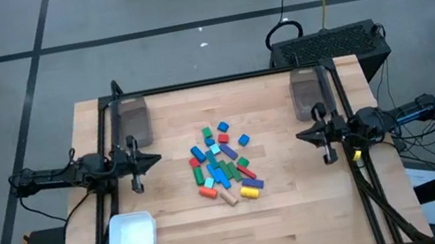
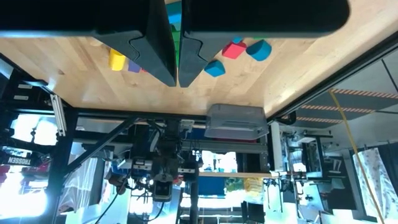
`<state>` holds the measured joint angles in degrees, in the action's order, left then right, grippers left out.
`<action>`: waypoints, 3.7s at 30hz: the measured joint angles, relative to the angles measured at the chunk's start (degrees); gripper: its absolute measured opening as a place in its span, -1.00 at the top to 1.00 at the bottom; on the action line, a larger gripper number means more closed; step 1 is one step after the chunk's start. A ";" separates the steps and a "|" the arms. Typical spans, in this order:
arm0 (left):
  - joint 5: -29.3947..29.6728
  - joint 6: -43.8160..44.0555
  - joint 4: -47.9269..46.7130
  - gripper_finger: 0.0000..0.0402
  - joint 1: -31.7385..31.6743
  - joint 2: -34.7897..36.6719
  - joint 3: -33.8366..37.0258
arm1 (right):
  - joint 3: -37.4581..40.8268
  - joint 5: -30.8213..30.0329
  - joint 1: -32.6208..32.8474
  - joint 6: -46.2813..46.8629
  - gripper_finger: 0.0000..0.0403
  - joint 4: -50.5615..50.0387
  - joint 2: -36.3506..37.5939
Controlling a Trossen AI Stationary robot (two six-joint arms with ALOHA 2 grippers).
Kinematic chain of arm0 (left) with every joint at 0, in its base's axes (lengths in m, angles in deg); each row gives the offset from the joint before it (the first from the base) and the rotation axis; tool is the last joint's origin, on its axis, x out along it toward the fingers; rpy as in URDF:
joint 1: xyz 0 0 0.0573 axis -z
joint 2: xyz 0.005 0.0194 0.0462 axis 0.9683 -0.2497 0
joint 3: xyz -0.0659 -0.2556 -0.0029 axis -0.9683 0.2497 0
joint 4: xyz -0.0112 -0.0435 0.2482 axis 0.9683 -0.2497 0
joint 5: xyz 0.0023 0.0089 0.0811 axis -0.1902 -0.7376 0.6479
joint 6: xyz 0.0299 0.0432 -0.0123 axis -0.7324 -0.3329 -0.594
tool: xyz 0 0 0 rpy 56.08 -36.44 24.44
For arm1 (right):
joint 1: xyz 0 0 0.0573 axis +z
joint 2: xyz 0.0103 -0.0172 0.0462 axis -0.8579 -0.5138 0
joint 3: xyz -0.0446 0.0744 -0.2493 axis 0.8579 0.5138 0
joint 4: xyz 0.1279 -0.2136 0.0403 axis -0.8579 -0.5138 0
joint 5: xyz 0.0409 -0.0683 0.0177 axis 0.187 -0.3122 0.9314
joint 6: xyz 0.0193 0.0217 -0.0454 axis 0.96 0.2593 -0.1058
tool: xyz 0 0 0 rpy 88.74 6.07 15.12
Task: Sort blocks by size
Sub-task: Put the blue half circle block into the right black bin
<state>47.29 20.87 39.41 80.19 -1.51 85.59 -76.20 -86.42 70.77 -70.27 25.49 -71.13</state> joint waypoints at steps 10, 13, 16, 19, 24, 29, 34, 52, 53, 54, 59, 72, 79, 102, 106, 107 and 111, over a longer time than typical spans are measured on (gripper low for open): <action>0.00 -0.07 0.09 0.89 -0.02 0.00 0.00 | -0.01 -8.21 -0.06 4.13 0.91 -0.05 -3.10; 0.00 -0.07 0.61 0.89 0.00 0.00 0.00 | -0.01 -10.68 -0.11 5.57 0.79 -0.07 -5.82; 0.69 -0.27 1.85 0.89 0.00 0.00 0.00 | -0.01 -14.14 -0.11 6.62 0.66 0.03 -8.85; 3.41 -0.99 1.76 0.89 -0.02 0.00 0.00 | -0.01 -18.09 -0.11 7.91 0.53 0.06 -12.03; 7.42 -3.56 1.32 0.88 -0.02 0.00 0.00 | 0.00 -19.48 -1.07 10.49 0.37 2.58 -17.17; 9.92 -2.85 1.55 0.88 -0.02 -0.37 0.00 | -0.26 -17.88 -2.39 12.05 0.27 8.51 -23.04; 11.16 3.47 1.61 0.71 -0.40 -2.72 0.00 | -4.18 -17.88 -4.12 12.12 0.22 9.50 -30.32; 9.09 2.99 11.31 0.10 -2.75 -17.90 -0.66 | -26.30 1.14 -17.35 8.38 0.15 5.59 -69.00; 8.68 2.99 11.74 0.10 -2.75 -18.24 -0.66 | -27.29 2.59 -17.79 6.98 0.14 5.58 -70.90; 8.10 2.98 12.12 0.10 -2.75 -18.46 -0.68 | -28.20 4.05 -18.18 5.37 0.13 5.36 -72.57; 7.18 2.47 12.80 0.10 -2.75 -18.60 -0.76 | -33.44 10.91 -20.16 -1.56 0.02 2.77 -79.49; 12.68 -4.91 21.85 0.10 -2.75 -22.62 -0.94 | -45.95 15.24 -23.35 -15.52 -0.21 -9.88 -93.66; 12.84 -4.67 26.49 0.10 -3.81 -29.70 -0.94 | -47.60 19.22 -25.34 -16.95 -0.20 -11.63 -95.25; 1.78 -9.51 37.38 0.10 -13.00 -64.93 -14.46 | -49.23 24.19 -28.24 -22.06 -0.19 -14.94 -98.48; 0.05 -9.20 37.46 0.10 -13.56 -70.98 -17.67 | -49.23 24.25 -28.39 -23.74 -0.19 -14.64 -99.76; -0.20 -9.17 37.45 0.10 -13.68 -72.43 -18.34 | -49.23 24.24 -28.52 -24.04 -0.19 -14.51 -100.23; -0.47 -8.51 37.45 0.10 -13.64 -77.15 -20.93 | -49.23 24.80 -28.97 -24.54 -0.19 -14.15 -101.98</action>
<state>46.83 12.35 76.86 66.55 -78.66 64.66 -125.43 -61.63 41.80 -94.81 11.34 -173.11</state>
